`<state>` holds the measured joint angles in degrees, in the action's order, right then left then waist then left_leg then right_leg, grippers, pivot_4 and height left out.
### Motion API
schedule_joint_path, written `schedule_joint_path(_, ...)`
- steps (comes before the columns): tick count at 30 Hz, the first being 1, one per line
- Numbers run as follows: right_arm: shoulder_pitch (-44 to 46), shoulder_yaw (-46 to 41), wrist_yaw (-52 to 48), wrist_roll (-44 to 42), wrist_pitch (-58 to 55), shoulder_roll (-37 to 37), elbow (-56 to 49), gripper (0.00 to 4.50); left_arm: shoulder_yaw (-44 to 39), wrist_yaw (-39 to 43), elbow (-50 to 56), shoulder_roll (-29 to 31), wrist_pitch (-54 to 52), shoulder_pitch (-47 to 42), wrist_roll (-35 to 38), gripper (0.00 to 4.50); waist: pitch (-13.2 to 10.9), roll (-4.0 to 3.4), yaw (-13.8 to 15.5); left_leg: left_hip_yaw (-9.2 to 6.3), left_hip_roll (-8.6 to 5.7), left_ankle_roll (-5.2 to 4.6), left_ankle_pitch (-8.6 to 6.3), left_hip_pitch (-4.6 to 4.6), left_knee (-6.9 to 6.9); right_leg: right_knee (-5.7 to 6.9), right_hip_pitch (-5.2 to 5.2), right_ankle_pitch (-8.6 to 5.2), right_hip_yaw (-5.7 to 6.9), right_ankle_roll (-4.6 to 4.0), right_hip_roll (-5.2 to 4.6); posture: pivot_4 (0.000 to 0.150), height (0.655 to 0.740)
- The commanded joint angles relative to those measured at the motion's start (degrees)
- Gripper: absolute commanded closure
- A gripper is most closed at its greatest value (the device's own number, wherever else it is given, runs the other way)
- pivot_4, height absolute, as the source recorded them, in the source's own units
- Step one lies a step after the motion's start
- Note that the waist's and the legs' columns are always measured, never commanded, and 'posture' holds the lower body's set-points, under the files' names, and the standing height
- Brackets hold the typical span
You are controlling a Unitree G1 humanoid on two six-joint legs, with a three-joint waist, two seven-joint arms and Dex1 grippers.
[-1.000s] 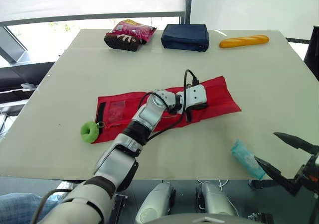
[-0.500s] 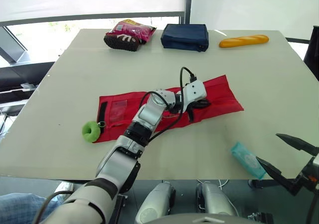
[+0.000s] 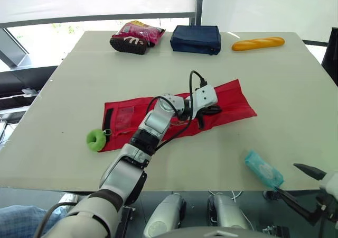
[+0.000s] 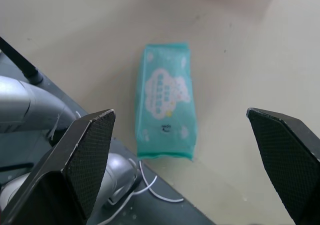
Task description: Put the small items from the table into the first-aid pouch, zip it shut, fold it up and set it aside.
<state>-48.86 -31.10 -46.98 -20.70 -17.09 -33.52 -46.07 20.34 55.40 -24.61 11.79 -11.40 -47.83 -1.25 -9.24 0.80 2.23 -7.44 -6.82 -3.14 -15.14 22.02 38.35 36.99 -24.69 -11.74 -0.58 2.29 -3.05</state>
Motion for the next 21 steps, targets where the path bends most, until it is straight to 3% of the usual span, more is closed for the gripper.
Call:
schedule_joint_path(1,3.23,4.86,3.13,3.44,-1.67,-0.38,1.5,0.0,-0.31,-0.15,2.94,-0.44,1.02,-0.34,0.34,4.47,0.0,0.0,0.0,-0.01,0.0,0.0,0.0,0.0,0.0,0.0,0.0,0.0,0.01,0.0,0.0,0.15,0.7293)
schedule_joint_path(9,8.18,10.93,5.14,6.91,-5.76,-2.18,5.68,0.0,-0.13,-0.58,2.73,-0.97,1.2,-0.62,0.19,4.47,0.0,-0.03,0.12,0.0,-0.01,0.01,0.04,0.02,0.01,0.0,0.0,0.0,0.01,0.0,-0.02,0.15,0.7293)
schedule_joint_path(12,8.45,11.18,4.87,7.07,-5.47,-2.5,6.05,0.7,-0.15,-0.68,2.66,-1.1,1.32,-0.71,0.15,4.5,0.0,-0.03,0.11,0.0,-0.01,0.02,0.04,0.02,0.02,0.0,0.0,0.0,0.02,0.0,-0.02,0.15,0.7293)
schedule_joint_path(19,6.11,6.98,3.3,3.91,-5.51,-2.39,3.3,3.96,-0.3,-1.0,1.65,-1.46,1.94,-0.88,0.12,4.5,0.0,-0.03,0.13,0.0,-0.01,0.01,0.04,0.02,0.02,0.0,0.0,0.0,0.02,0.01,-0.01,0.15,0.7293)
schedule_joint_path(20,6.31,5.84,3.12,2.21,-6.29,-2.27,2.07,4.37,-0.33,-0.95,1.59,-1.53,1.97,-0.84,0.22,4.5,0.0,-0.03,0.12,0.0,-0.01,0.01,0.04,0.02,0.02,0.0,0.01,0.0,0.02,0.01,-0.01,0.15,0.7293)
schedule_joint_path(21,7.01,4.66,3.3,0.23,-7.6,-2.23,0.57,4.45,-0.37,-0.91,1.5,-1.63,1.95,-0.81,0.32,4.5,0.0,-0.03,0.11,0.0,-0.01,0.01,0.04,0.02,0.02,0.0,0.0,0.0,0.02,0.01,-0.01,0.15,0.7293)
